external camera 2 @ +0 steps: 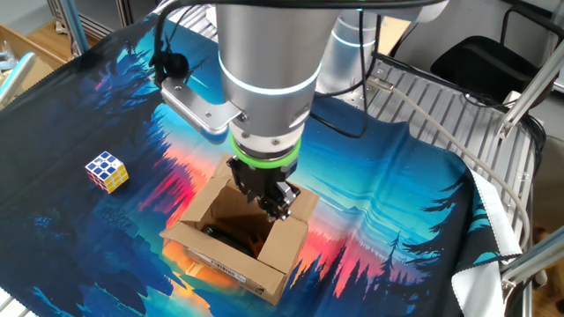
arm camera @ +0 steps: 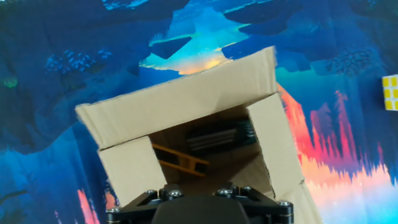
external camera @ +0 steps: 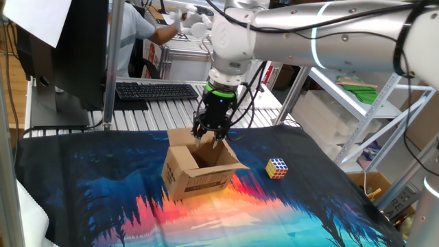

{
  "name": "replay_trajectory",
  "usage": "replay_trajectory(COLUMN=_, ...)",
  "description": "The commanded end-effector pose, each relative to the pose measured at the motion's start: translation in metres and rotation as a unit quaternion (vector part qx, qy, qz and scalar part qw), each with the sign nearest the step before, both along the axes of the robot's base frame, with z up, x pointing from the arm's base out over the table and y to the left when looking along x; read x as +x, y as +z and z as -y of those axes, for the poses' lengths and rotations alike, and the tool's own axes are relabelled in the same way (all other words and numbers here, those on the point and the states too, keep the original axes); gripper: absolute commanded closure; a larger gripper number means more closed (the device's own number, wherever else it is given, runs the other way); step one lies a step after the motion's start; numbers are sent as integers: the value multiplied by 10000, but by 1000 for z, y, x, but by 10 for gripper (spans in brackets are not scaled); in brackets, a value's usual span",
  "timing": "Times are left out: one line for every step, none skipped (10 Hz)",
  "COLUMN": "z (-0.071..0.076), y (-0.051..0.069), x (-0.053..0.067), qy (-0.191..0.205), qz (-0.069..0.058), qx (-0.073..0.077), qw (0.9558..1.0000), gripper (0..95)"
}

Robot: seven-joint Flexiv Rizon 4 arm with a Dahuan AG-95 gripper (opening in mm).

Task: Cover the box

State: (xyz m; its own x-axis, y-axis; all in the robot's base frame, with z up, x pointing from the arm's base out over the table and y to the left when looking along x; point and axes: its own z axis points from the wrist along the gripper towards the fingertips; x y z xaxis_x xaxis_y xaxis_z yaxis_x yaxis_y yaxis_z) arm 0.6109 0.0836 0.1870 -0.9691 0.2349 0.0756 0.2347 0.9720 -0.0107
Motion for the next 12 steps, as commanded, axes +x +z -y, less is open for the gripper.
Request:
replay_trajectory(z=0, y=1, x=-1, qy=-189, qz=-205, qx=-21, qw=9996, gripper=760)
replay_trajectory(z=0, y=1, x=-1, qy=-316, qz=-225, qx=-21, qw=9992, gripper=570)
replay_trajectory(z=0, y=1, x=-1, qy=-426, qz=-218, qx=-11, qw=9989, gripper=570)
replay_trajectory(z=0, y=1, x=-1, qy=-486, qz=-197, qx=10, qw=9986, gripper=570)
replay_trajectory(z=0, y=1, x=-1, qy=-518, qz=-150, qx=50, qw=9985, gripper=570)
replay_trajectory(z=0, y=1, x=-1, qy=-501, qz=-112, qx=70, qw=9987, gripper=570)
replay_trajectory(z=0, y=1, x=-1, qy=-434, qz=-76, qx=143, qw=9989, gripper=570)
replay_trajectory(z=0, y=1, x=-1, qy=-335, qz=11, qx=106, qw=9994, gripper=570)
replay_trajectory(z=0, y=1, x=-1, qy=-144, qz=70, qx=19, qw=9999, gripper=570)
replay_trajectory(z=0, y=1, x=-1, qy=44, qz=63, qx=31, qw=10000, gripper=570)
replay_trajectory(z=0, y=1, x=-1, qy=222, qz=103, qx=39, qw=9997, gripper=570)
replay_trajectory(z=0, y=1, x=-1, qy=348, qz=114, qx=37, qw=9993, gripper=570)
